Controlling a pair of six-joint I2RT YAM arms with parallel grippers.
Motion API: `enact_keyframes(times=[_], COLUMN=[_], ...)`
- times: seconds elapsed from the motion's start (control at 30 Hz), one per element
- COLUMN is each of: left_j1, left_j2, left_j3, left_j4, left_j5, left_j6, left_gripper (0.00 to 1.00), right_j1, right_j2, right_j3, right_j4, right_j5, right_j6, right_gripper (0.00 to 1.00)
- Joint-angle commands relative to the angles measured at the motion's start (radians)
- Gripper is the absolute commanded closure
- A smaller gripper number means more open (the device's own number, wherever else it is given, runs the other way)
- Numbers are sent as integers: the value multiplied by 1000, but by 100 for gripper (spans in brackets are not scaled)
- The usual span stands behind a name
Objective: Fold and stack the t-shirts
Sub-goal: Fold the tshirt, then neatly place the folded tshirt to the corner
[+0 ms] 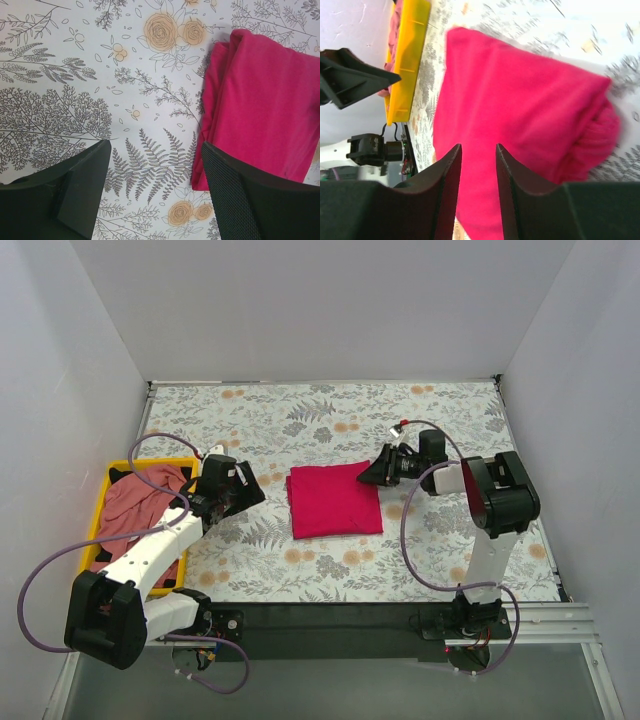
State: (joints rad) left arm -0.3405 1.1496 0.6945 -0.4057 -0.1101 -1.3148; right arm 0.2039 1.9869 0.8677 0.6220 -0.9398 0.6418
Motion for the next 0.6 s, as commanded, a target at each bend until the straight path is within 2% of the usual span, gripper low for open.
enact_keyframes(times=[0.0,0.03,0.07,0.1,0.13,0.17,0.2,0.4,0.5,0.57], left_j1=[15,27,34,40,47,51,52,81,95,107], left_j2=[-24,-24,-25,-28,-31,-36,-39,-30,-31,-27], left_j3=[10,10,11,13,13,14,14,22,19,19], left_j4=[19,19,15,13,11,8,5,-25,-42,-47], left_j5=[12,15,20,27,30,30,29,-6,-39,-45], left_j6=[12,12,12,12,12,12,12,-1,-18,-27], left_gripper=[28,27,26,26,26,26,25,24,24,24], right_j1=[5,28,47,70,136,175,262,546,737,794], right_j2=[-170,-228,-256,-281,-324,-339,-364,-379,-321,-287], right_j3=[8,19,46,71,94,143,161,244,307,338], right_j4=[-98,-161,-317,-397,-474,-619,-681,-873,-919,-950], right_j5=[25,70,103,189,241,300,428,767,924,995], right_j6=[-100,-187,-238,-295,-409,-459,-538,-659,-709,-722], right_gripper=[59,58,57,55,54,53,51,42,37,35])
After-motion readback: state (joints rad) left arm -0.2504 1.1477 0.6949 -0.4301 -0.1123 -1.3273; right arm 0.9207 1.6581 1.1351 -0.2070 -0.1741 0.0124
